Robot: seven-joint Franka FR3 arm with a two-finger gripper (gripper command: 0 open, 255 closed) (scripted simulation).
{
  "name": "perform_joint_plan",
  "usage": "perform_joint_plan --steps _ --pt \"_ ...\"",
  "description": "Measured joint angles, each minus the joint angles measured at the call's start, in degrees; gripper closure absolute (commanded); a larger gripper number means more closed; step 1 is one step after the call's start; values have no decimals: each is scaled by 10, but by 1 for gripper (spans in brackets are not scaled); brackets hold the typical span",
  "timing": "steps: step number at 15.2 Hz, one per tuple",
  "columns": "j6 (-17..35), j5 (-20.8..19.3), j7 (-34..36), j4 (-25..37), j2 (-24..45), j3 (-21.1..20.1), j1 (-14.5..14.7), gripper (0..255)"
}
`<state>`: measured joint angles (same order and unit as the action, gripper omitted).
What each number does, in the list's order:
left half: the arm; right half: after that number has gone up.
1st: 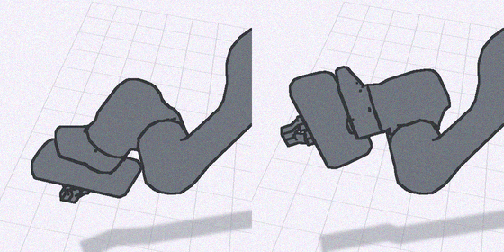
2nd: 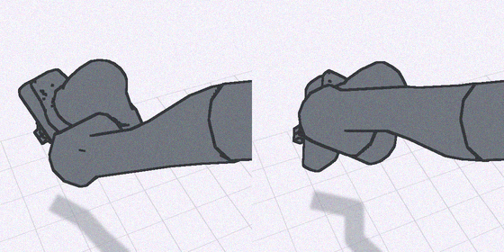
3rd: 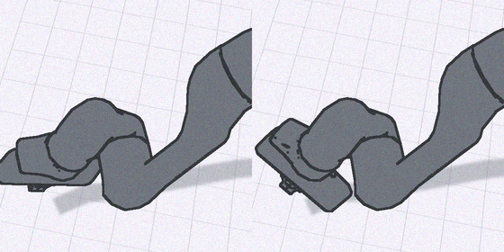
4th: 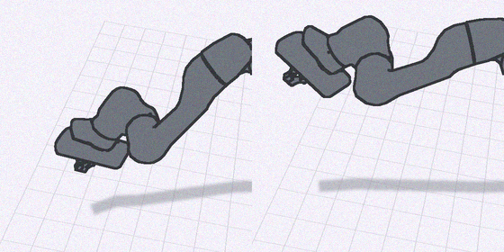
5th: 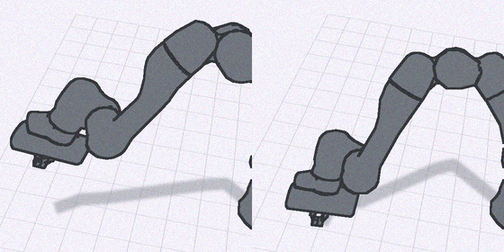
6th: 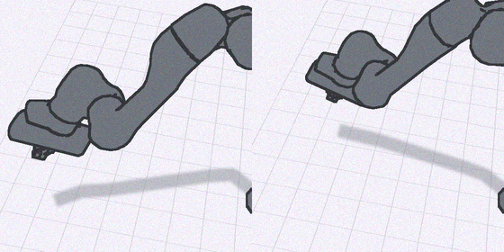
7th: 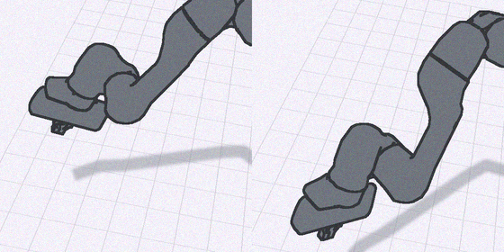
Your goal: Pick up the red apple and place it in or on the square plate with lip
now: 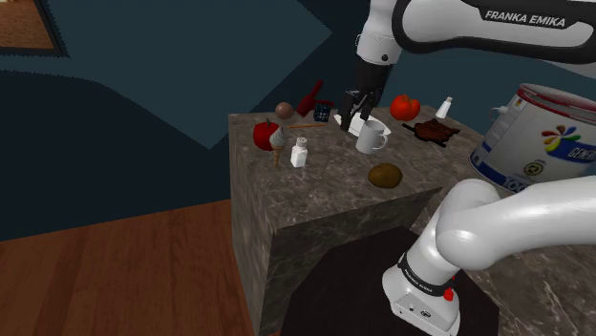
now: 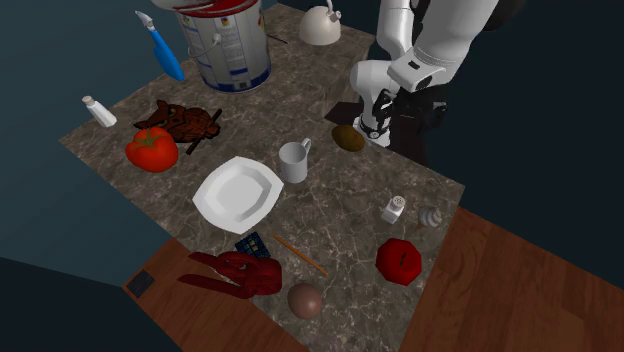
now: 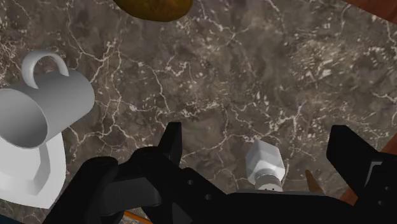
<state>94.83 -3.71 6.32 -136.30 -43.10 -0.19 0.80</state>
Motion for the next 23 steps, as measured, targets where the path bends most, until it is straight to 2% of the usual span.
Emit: perform_joint_plan --steps 3,9,17,21,23 --pt "13 2 7 13 28 -5 1 0" --pt "68 1 32 85 160 -17 -2 0" --pt "107 -10 66 230 353 -32 -4 0" --pt "105 -18 83 317 444 -37 -2 0" --pt "105 -21 87 341 470 -37 -1 0"
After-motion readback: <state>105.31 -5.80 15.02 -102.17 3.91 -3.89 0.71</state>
